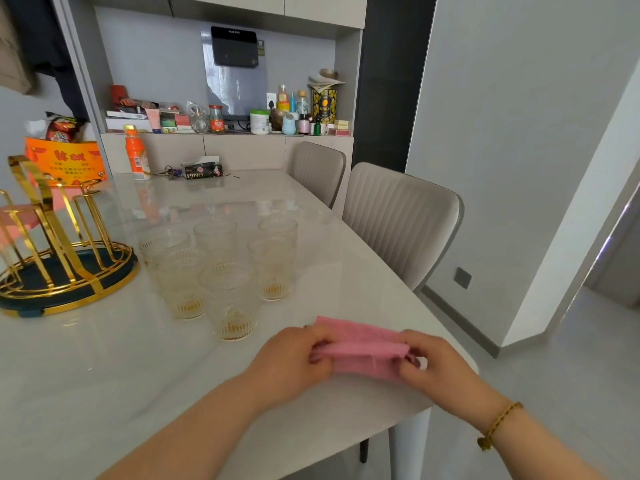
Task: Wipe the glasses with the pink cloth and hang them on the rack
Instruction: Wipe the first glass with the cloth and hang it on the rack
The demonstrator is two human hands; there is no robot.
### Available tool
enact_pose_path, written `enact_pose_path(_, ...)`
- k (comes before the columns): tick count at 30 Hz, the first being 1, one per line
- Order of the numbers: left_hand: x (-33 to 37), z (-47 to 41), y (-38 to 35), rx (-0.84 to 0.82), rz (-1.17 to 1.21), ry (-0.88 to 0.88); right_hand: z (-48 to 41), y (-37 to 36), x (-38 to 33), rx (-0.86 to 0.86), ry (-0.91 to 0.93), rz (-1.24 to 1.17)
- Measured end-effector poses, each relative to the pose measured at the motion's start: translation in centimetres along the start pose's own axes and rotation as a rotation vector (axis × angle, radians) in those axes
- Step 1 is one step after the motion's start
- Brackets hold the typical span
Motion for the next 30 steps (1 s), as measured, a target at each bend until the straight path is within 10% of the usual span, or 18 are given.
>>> enact_pose_path(9, 1.7, -2.6, 7.3, 0.044, 0.339, 0.002, -3.0, 4.9, -4.0, 0.161, 0.049, -0.487)
enact_pose_path(19, -2.1, -4.2, 2.8, 0.043, 0.034, 0.161, -6.2, 1.6, 1.7, 0.064, -0.122, -0.252)
enact_pose_path(30, -1.7, 1.8, -1.1, -0.122, -0.180, -0.131, -0.2, 0.4, 1.6, -0.196, -0.067, -0.042)
Point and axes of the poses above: each hand's wrist, its own z-axis away from the middle knuckle, its own y-axis out of the back of the hand, x = y × z, the point moved 1 cm from there along -z, towards the middle knuckle, and after that the axes turned 15 degrees about -x, right-handed, at the moved point
